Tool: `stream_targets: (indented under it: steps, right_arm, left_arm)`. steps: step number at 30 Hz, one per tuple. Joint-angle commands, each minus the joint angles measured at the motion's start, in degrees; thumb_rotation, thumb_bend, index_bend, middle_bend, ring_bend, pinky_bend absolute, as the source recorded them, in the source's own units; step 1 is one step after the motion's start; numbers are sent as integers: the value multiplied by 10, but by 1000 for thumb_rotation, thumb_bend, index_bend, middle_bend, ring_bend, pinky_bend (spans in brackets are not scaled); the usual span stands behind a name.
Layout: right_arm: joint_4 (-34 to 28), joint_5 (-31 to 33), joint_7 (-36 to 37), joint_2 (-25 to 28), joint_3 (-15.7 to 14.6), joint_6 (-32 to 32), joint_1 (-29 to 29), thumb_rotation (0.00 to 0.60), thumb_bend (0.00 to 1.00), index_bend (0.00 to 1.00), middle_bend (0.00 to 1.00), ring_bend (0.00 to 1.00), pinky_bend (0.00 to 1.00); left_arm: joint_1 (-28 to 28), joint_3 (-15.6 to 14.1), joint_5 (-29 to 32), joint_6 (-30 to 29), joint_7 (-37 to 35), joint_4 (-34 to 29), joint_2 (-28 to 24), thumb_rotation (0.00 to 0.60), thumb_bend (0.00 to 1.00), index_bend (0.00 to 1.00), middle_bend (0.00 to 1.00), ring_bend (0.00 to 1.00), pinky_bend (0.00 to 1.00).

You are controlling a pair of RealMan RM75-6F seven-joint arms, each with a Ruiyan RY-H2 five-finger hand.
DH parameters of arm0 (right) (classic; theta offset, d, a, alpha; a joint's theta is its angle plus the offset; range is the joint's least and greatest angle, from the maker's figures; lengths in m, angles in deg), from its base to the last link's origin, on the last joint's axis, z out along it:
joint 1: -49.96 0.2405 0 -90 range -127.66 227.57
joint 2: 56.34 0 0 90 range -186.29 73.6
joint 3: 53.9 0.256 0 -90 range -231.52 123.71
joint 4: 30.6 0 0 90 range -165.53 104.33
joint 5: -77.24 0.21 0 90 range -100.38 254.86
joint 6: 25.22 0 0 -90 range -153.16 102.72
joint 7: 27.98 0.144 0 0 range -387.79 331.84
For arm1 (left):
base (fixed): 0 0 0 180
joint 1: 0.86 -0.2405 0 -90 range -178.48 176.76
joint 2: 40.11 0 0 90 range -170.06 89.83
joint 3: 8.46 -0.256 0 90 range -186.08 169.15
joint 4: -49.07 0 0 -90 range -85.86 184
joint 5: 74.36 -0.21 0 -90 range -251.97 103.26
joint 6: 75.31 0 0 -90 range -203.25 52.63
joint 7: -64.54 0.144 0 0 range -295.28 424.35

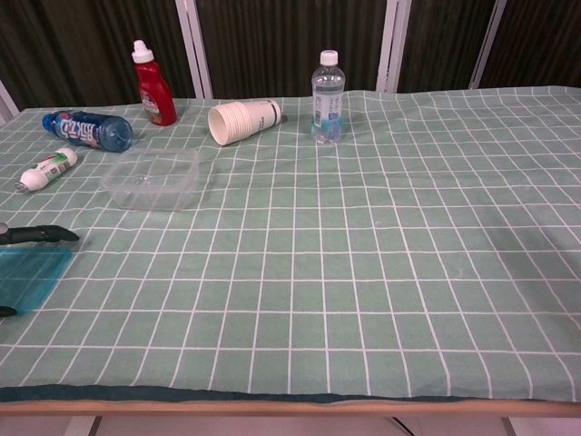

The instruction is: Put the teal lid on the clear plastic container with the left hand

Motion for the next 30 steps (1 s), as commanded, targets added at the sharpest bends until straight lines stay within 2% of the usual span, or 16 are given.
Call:
stream_targets:
  steps: [1, 21, 22, 26, 30]
  right_arm:
    - [0, 0, -1, 0, 0, 1, 0, 600, 62, 0, 0, 0, 0]
    - [0, 2, -5, -2, -1, 2, 1, 600, 62, 0, 0, 0, 0]
    - [0, 2, -5, -2, -1, 2, 1, 600, 62, 0, 0, 0, 0]
    - [0, 1, -4, -1, -2, 2, 1, 600, 62, 0, 0, 0, 0]
    - [0, 0, -3, 0, -3, 2, 1, 600, 62, 0, 0, 0, 0]
  left_arm:
    - [0, -2, 1, 0, -2, 2, 1, 600, 224, 0, 0, 0, 0]
    - [4, -10, 10, 22, -27, 15, 6, 600, 220, 0, 0, 16, 14]
    - [3, -9, 11, 20, -26, 17, 7, 600, 219, 0, 0, 35, 28]
    - [-1, -5, 16, 14, -22, 24, 12, 600, 223, 0, 21, 237, 187]
    - [-8, 0, 22, 5, -21, 30, 16, 600, 228, 0, 181, 434, 361]
